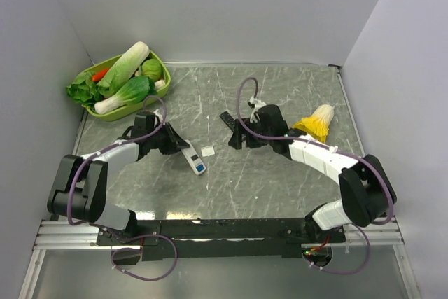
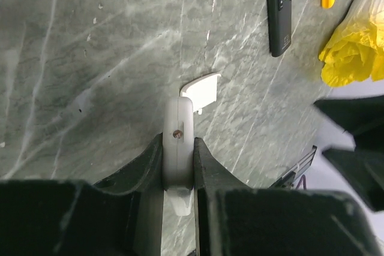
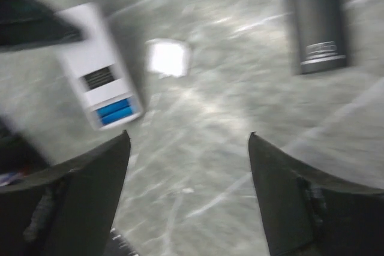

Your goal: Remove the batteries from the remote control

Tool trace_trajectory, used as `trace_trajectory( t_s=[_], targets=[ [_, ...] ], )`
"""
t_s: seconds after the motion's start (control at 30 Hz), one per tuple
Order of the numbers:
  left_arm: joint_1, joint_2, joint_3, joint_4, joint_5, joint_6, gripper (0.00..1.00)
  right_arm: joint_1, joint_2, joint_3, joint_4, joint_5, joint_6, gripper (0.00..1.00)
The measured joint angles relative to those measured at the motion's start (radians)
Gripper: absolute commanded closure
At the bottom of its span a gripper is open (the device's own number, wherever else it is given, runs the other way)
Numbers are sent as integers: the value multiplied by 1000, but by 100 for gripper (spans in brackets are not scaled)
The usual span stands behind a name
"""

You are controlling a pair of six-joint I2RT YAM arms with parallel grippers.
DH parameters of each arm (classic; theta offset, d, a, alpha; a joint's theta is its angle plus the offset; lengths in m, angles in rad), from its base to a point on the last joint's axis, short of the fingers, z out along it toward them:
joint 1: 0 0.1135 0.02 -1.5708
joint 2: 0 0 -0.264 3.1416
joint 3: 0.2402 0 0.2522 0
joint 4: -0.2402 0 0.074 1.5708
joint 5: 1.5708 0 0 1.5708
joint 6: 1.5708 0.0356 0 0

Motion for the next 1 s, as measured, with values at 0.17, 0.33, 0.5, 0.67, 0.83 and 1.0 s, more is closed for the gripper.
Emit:
trace_trajectory(
  t_s=[0.17,0.33,0.5,0.67,0.83,1.0],
  targets=[
    [0,23,14,-9,6,-8,72,0,91,164,-98,199,-129,5],
    [0,36,14,-53,-56,2,59,0,224,287,-169,279,-249,8],
    [0,40,4,-106,-144,0,48,-1,385,400,-256,298,-313,9],
    [0,38,-2,-107,-167,-8,35,-1,454,411,-312,305,-332,10],
    [-2,2,-3,-118,-205,-26,9,-1,497,443,-343,313,-333,14],
    [-2,-98,-6,-149,-268,-58,10,-1,508,452,-344,340,-336,20]
  ],
)
